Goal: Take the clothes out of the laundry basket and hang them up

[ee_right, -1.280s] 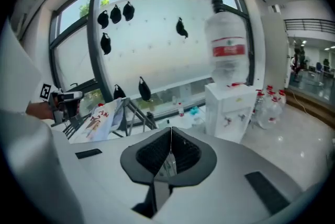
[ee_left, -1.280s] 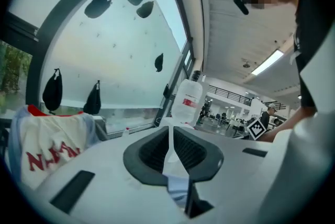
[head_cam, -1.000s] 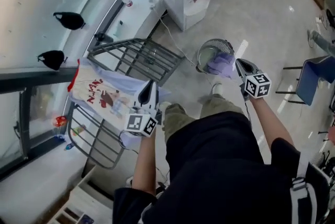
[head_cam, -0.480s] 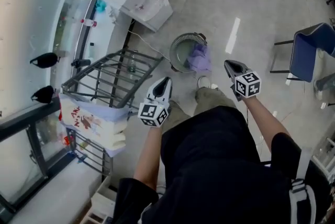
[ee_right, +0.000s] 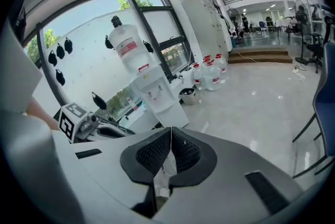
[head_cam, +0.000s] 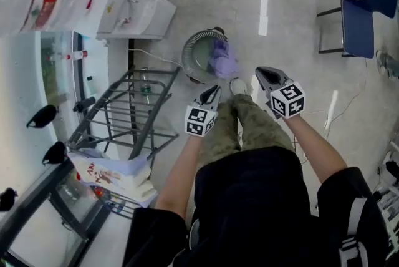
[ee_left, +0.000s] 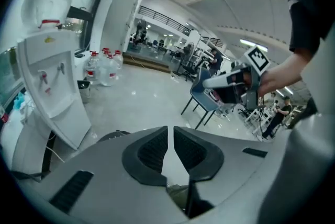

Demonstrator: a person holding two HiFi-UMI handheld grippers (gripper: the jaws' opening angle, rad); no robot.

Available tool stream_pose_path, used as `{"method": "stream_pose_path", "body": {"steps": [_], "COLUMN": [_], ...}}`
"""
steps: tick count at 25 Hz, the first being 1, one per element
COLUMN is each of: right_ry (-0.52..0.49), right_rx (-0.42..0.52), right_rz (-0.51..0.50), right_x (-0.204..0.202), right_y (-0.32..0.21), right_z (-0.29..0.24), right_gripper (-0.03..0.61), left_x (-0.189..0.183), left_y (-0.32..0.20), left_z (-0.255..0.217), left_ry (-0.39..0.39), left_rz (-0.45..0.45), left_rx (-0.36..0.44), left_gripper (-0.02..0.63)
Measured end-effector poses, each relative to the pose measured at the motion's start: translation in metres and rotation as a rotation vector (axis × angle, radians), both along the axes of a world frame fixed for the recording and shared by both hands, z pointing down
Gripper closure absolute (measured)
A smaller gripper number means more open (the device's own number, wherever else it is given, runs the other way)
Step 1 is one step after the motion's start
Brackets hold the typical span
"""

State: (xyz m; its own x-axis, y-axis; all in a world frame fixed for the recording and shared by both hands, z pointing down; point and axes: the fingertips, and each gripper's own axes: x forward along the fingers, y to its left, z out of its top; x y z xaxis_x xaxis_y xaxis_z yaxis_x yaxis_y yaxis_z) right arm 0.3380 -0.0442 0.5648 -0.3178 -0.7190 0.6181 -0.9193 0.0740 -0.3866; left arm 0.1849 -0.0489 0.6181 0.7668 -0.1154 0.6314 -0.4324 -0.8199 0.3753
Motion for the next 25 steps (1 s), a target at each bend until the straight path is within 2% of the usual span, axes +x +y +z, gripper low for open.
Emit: {"method": "stream_pose_path", "body": {"steps": [7, 10, 14, 16, 21, 25], "right_ry": [-0.06, -0.083, -0.107, -0.106, -0.116, -0.138], "right_rx": [-0.016, -0.04, -0.083, -0.105, -0.168, -0.179], "right_rz": [0.183, 0.219, 0.241, 0.249, 0.287, 0.326], "right_x": [0.011, 0.01, 0.009, 0.008, 0.009, 0.011], "right_y": [0.023, 0.038, 0.064, 0.077, 0.111, 0.124], "right_z": [0.06, 0.091, 0.134, 0.158, 0.213, 0.239], "right_gripper": [0.577, 0.577, 0.577, 0.577, 0.577, 0.575], "left_x": [0.038, 0.049, 0.064, 0.069, 0.081, 0.083], "left_y": [0.014, 0.023, 0.031, 0.03, 0.037, 0.051], "left_z": [0.107, 0.154, 0.214, 0.246, 0.322, 0.373], "left_ry": [-0.082, -0.126, -0.146, -0.183, -0.301, -0.405], "left_rz": [0.17, 0.253, 0.359, 0.403, 0.553, 0.726], "left_rx": [-0.033, -0.033, -0.032, -0.015, 0.044, 0.113], "left_gripper": [0.584, 0.583, 0.57, 0.511, 0.489, 0.481]}}
